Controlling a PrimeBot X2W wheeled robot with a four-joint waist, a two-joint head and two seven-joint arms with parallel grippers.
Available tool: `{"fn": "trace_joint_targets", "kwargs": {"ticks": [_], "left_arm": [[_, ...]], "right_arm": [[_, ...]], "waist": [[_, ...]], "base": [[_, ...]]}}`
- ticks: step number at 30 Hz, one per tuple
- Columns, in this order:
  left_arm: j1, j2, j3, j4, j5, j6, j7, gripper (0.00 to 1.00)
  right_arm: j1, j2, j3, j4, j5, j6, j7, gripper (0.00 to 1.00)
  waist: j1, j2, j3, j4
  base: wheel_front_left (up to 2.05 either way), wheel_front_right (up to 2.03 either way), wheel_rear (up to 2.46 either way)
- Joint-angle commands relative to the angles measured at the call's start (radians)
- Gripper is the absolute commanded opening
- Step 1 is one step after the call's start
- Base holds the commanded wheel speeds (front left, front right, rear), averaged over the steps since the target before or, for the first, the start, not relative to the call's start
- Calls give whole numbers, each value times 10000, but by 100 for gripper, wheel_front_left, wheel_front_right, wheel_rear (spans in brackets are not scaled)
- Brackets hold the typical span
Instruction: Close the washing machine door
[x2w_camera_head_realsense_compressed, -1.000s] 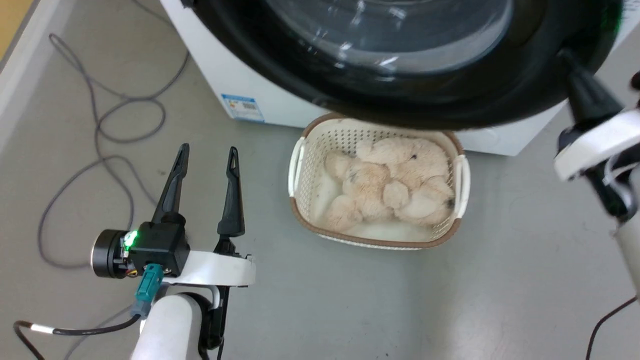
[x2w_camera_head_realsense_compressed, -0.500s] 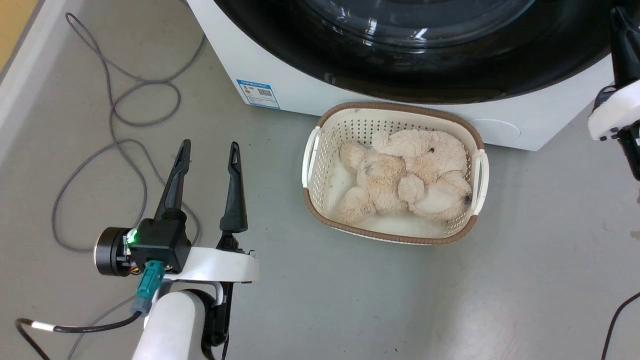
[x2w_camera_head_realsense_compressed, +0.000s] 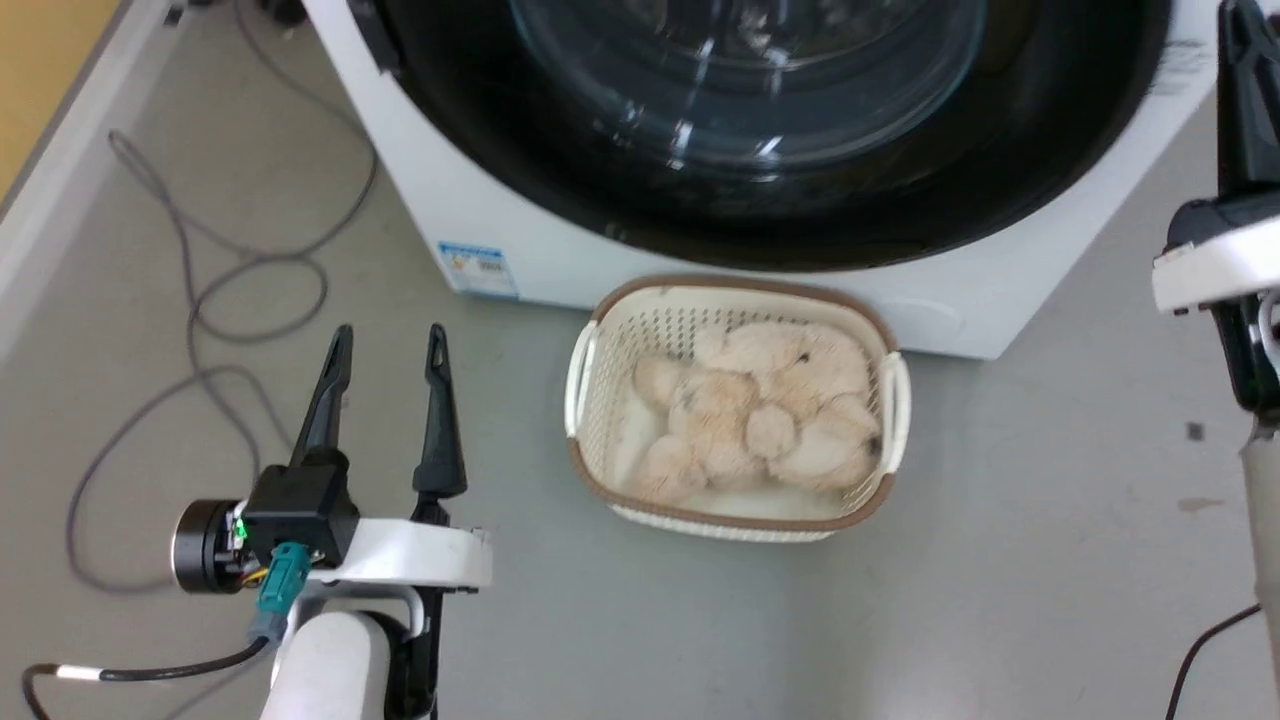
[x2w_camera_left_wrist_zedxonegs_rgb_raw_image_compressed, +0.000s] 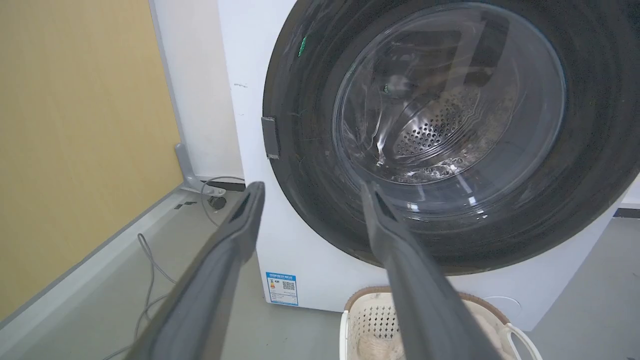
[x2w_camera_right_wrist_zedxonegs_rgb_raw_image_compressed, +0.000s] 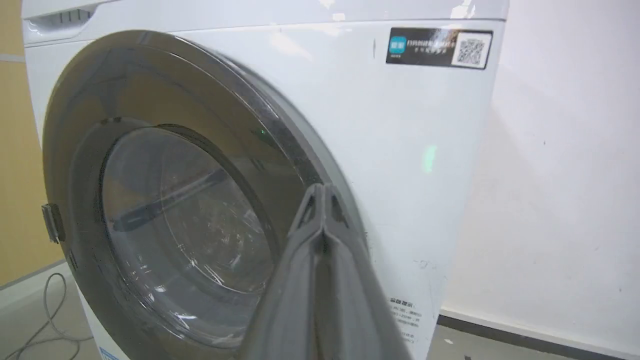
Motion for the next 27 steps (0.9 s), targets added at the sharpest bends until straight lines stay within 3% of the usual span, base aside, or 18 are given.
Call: {"fn": "trace_joint_targets", "kwargs": {"ticks": [1,10,21,22,23,24,25,27], "left_arm": [[221,7,91,78,71,-51,-44,100],[811,7,458,285,270,-202,-44,100],[1479,7,648,443,486,-230,-44,100],[1528,7,658,468,520,-208,-44,100],[1578,7,671,486,543,-193,-44,100],[1629,8,686,509,573,-176,-44,100],[1678,10,703,526,596,-163,-44,100],[1777,16,726,553,631,-150,-44,100]], "right_arm": [[551,229,-205,-828,-313,-9,-44,0],[2721,1394,-825,-3452,-1240,-9,-44,0],[5081,2104,-772,-3657,-1127,-9,-44,0],[5280,2152,-770,-3592,-1011,-9,-44,9],[5473,2192,-723,-3520,-902,-9,-44,25],[5657,2228,-710,-3462,-804,-9,-44,95],[5824,2262,-724,-3411,-715,-9,-44,100],[6132,2313,-731,-3306,-589,-9,-44,100]], "waist": [[0,0,-447,-323],[0,0,-1417,-778],[0,0,-2157,-1005],[0,0,-2207,-1022],[0,0,-2256,-1039],[0,0,-2303,-1056],[0,0,-2348,-1075],[0,0,-2424,-1104]], "base": [[0,0,0],[0,0,0],[0,0,0],[0,0,0],[0,0,0],[0,0,0],[0,0,0],[0,0,0]]}}
